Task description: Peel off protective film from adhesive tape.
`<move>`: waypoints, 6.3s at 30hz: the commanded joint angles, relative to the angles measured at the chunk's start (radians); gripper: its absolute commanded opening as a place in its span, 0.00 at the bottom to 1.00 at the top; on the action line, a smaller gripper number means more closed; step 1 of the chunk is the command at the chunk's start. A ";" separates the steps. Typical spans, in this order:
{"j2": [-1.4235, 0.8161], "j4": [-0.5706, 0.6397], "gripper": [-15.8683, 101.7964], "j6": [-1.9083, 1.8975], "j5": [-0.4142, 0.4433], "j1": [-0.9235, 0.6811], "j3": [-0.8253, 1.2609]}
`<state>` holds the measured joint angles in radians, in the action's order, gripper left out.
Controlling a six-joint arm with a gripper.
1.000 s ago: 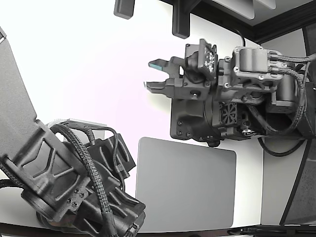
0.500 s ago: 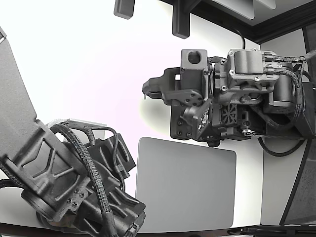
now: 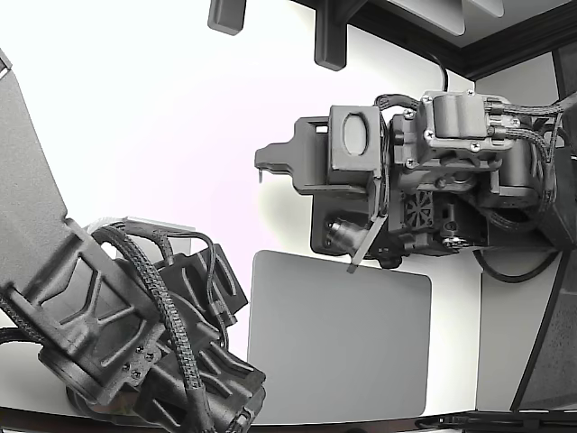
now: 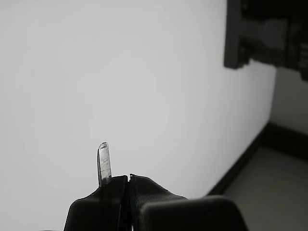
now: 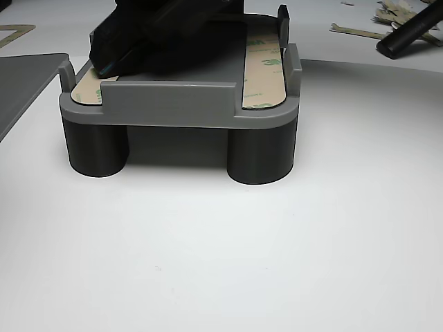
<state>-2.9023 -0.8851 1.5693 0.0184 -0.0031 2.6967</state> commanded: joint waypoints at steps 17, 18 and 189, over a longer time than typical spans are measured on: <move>0.227 0.109 0.04 -0.083 0.236 -0.287 -0.025; 0.244 0.118 0.04 -0.106 0.259 -0.308 -0.025; 0.712 0.313 0.04 -0.509 0.614 -0.597 -0.133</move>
<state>-2.1690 -0.5752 1.0538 0.6259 -0.6059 2.5878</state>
